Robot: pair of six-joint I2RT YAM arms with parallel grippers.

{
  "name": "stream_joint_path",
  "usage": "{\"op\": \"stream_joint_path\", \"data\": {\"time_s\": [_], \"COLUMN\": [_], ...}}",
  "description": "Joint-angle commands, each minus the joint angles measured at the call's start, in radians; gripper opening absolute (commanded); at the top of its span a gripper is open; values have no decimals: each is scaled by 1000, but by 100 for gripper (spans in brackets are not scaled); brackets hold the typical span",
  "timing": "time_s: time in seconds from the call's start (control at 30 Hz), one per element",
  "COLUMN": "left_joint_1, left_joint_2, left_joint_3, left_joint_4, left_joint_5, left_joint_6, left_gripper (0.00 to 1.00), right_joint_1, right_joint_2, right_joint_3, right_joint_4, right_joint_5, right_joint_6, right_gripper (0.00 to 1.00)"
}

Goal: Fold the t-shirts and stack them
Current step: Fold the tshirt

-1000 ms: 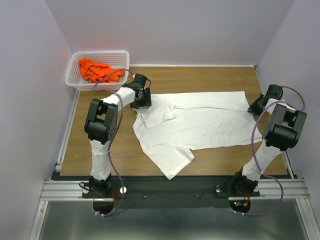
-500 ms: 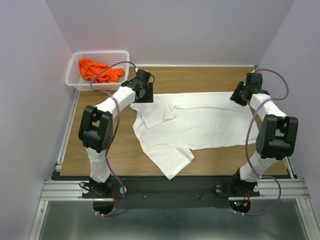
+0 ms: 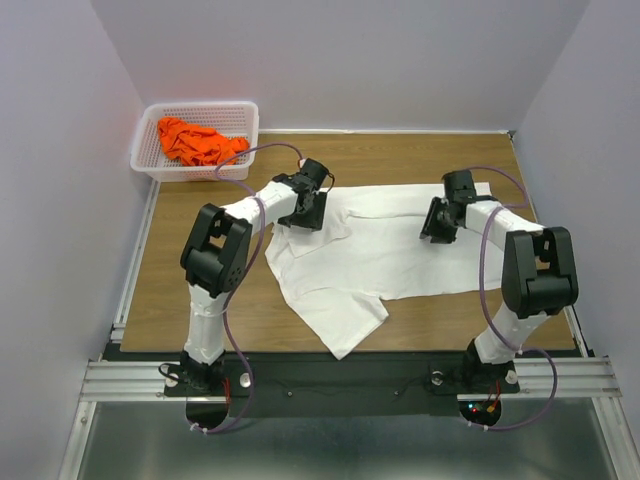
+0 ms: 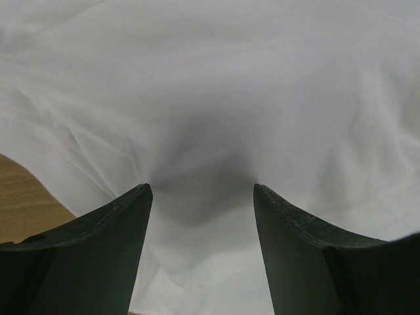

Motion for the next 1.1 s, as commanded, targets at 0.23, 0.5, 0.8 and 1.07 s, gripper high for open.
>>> {"op": "stream_joint_path", "data": {"time_s": [0.23, 0.5, 0.8, 1.07], "left_joint_1": [72, 158, 157, 131], "left_joint_2": [253, 469, 143, -286], "left_joint_3": [350, 728, 541, 150], "left_joint_4": [-82, -111, 18, 59], "left_joint_5": [-80, -77, -16, -72], "left_joint_6": [20, 51, 18, -64], "left_gripper": [75, 75, 80, 81], "right_joint_1": [27, 27, 24, -36], "right_joint_2": [195, 350, 218, 45], "right_joint_3": [137, 358, 391, 272], "right_joint_4": [68, 70, 68, 68], "right_joint_5": [66, 85, 172, 203], "right_joint_6": [30, 34, -23, 11], "right_gripper": [42, 45, 68, 82]}}
